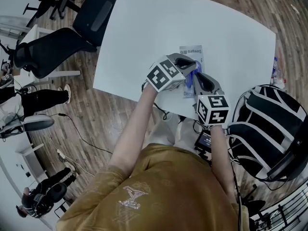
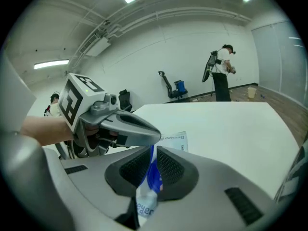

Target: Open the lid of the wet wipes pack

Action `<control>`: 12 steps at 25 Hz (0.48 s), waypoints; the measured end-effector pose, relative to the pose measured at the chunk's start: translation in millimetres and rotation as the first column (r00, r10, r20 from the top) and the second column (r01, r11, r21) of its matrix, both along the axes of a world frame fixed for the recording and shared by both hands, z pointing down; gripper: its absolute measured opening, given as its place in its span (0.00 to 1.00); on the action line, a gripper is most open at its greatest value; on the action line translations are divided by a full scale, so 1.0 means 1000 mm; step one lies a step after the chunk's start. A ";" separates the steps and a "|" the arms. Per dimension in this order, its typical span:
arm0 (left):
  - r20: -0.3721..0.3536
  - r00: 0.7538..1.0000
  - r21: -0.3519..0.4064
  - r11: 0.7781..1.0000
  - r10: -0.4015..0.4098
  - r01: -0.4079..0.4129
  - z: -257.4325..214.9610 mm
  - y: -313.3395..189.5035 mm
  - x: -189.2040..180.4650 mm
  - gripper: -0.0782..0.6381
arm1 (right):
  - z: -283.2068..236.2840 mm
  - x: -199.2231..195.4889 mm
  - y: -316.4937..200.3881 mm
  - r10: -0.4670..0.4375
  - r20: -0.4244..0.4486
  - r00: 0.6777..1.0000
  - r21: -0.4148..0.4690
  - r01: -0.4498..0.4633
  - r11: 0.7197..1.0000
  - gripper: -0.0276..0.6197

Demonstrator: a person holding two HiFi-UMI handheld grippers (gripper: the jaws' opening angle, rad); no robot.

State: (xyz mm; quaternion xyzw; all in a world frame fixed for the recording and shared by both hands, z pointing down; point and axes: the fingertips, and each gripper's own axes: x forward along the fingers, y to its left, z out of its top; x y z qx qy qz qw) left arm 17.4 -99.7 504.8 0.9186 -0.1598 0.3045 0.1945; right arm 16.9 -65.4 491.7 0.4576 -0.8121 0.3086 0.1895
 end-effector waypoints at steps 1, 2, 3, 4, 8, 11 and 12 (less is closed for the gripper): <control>-0.002 1.000 -0.002 1.000 -0.003 0.003 0.000 0.000 -0.002 0.11 | -0.003 0.004 -0.002 0.024 -0.002 1.000 0.024 -0.024 0.999 0.11; -0.004 1.000 -0.002 1.000 -0.008 0.008 0.000 0.000 -0.004 0.11 | -0.005 0.009 -0.004 0.046 -0.002 0.999 0.042 -0.046 0.998 0.11; -0.007 1.000 -0.004 1.000 -0.015 0.015 -0.001 0.000 -0.006 0.11 | -0.006 0.012 -0.005 0.061 0.000 0.998 0.050 -0.061 0.997 0.11; -0.014 1.000 -0.007 1.000 -0.022 0.022 -0.001 -0.001 -0.008 0.11 | -0.005 0.015 -0.006 0.071 0.003 0.998 0.048 -0.071 0.996 0.11; -0.034 0.998 -0.018 0.998 -0.052 0.052 -0.004 -0.002 -0.014 0.11 | 0.002 0.023 -0.007 0.104 0.018 0.994 0.008 -0.104 0.995 0.11; -0.033 0.997 -0.017 0.998 -0.065 0.065 -0.004 -0.003 -0.019 0.11 | 0.004 0.025 -0.009 0.123 0.021 0.992 0.000 -0.123 0.992 0.11; -0.032 0.997 -0.018 0.997 -0.069 0.069 -0.004 -0.003 -0.020 0.11 | 0.005 0.025 -0.008 0.122 0.020 0.992 -0.002 -0.122 0.993 0.11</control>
